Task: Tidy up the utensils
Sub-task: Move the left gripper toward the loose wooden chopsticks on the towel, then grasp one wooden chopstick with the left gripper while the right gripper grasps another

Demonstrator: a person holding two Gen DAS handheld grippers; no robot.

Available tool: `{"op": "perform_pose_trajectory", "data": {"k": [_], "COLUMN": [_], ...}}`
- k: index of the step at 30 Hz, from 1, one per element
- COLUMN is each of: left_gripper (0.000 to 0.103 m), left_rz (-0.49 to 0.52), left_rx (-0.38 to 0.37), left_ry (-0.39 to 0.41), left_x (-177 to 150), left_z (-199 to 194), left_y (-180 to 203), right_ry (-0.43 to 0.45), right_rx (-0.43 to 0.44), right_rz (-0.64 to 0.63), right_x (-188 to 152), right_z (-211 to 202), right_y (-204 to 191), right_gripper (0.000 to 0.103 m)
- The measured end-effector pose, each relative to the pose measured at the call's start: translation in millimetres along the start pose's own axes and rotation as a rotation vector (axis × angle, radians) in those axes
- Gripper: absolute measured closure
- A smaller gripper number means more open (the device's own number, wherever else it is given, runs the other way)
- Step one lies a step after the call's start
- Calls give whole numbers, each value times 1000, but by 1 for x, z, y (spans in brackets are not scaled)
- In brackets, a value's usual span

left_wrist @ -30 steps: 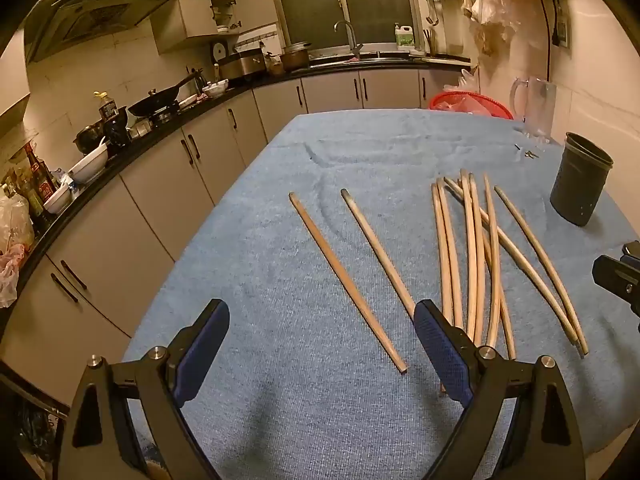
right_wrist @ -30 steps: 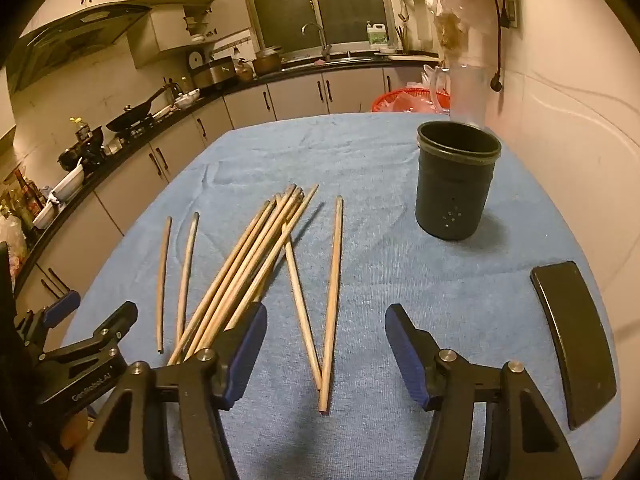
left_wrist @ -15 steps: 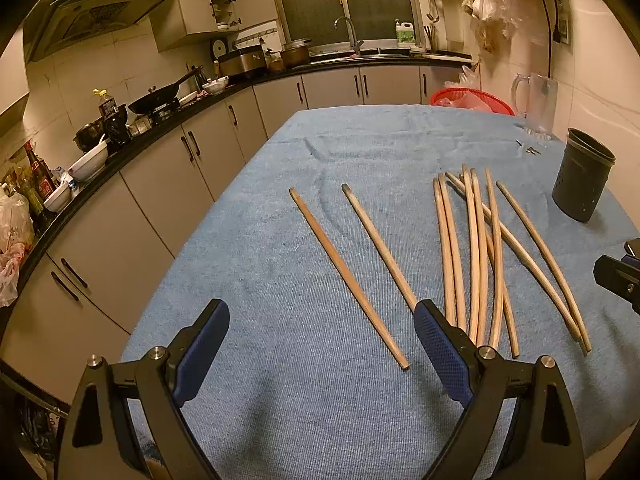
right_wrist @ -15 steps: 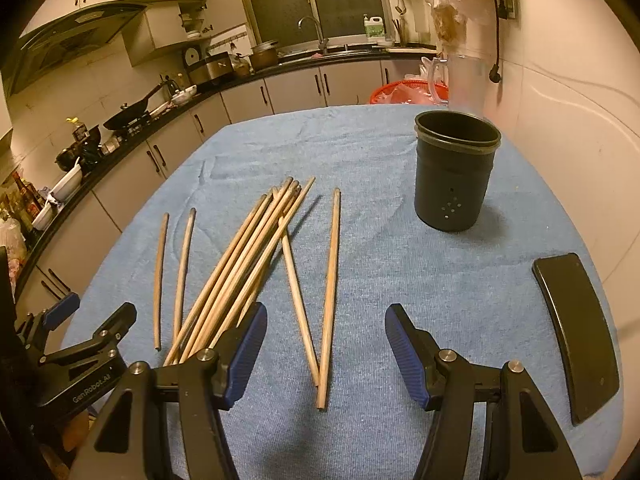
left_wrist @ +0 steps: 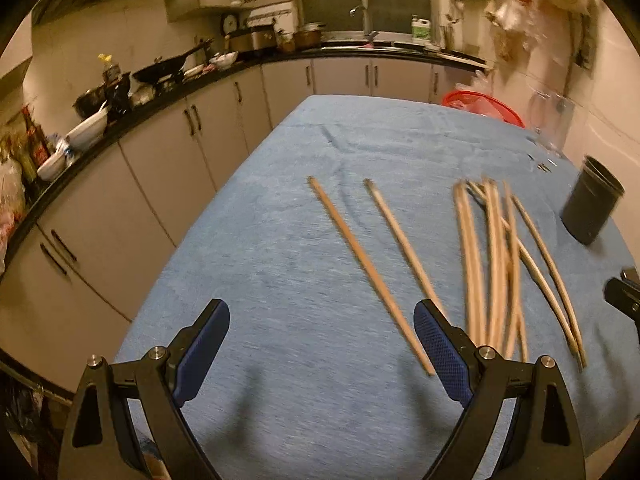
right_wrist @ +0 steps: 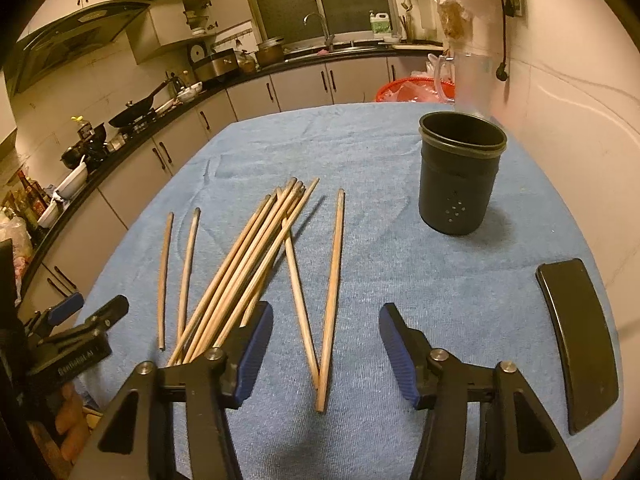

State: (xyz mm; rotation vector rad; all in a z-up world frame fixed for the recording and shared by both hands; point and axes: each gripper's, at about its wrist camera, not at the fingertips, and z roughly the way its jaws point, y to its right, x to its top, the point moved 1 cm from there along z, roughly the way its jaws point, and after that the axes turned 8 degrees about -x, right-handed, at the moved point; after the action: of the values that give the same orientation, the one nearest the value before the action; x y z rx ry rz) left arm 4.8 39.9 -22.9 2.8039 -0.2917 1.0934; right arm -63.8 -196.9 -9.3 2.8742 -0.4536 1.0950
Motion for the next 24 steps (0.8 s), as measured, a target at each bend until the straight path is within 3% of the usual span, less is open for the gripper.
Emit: {"op": "perform_pose_trajectory", "data": {"k": [12,17,20,24], "left_gripper": [11,21,36,41], "left_rz": [-34,-29,-56,-126], "left_rx": [3,0,-53,-170], "left_ry": [-15,-26,-92,-224], "left_x": [28,39,50,73], "left_z": [8,14,27,54], "left_y": [-15,-15,-22,-39], "right_ry": [-21,-40,-65,-102], "right_rx": [-33,-37,-24,-7], "right_rz": [-52,-48,-41,-24], "right_x": [37,49,56,69], "right_z": [6,15,24,39], "right_y": [-3,-3,-2,-2], "right_gripper": [46,46,49,51]}}
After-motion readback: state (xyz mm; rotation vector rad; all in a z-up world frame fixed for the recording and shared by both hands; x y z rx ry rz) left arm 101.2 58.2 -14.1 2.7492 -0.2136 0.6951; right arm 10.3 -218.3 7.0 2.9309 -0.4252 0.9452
